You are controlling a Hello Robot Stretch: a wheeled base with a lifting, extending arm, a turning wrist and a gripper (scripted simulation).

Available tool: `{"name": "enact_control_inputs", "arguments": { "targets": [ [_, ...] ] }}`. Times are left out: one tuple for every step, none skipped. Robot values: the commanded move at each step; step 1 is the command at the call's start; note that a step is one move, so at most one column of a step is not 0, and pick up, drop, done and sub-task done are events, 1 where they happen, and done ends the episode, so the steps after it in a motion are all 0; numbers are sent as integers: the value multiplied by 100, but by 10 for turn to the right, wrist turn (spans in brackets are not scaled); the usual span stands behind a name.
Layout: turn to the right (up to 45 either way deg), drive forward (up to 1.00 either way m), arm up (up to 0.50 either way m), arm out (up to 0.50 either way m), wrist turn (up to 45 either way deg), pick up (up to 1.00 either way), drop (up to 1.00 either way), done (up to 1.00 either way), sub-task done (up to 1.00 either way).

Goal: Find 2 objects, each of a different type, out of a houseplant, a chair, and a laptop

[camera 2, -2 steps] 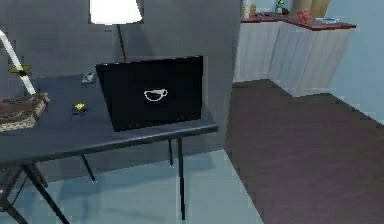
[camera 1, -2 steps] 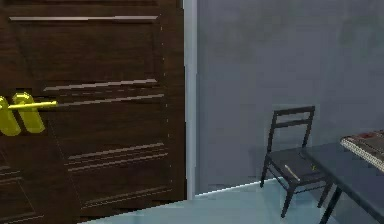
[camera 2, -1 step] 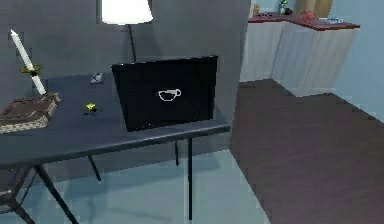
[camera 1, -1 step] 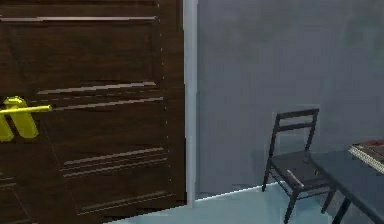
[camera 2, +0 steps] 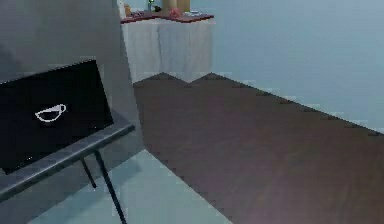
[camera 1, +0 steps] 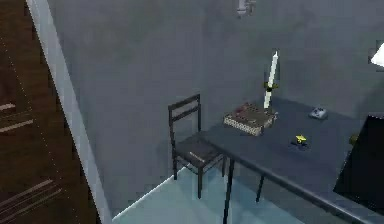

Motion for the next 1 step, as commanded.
{"name": "enact_control_inputs", "arguments": {
  "targets": [
    [0, 0, 0, 0, 0, 0, 0, 100, 0]
  ]
}}
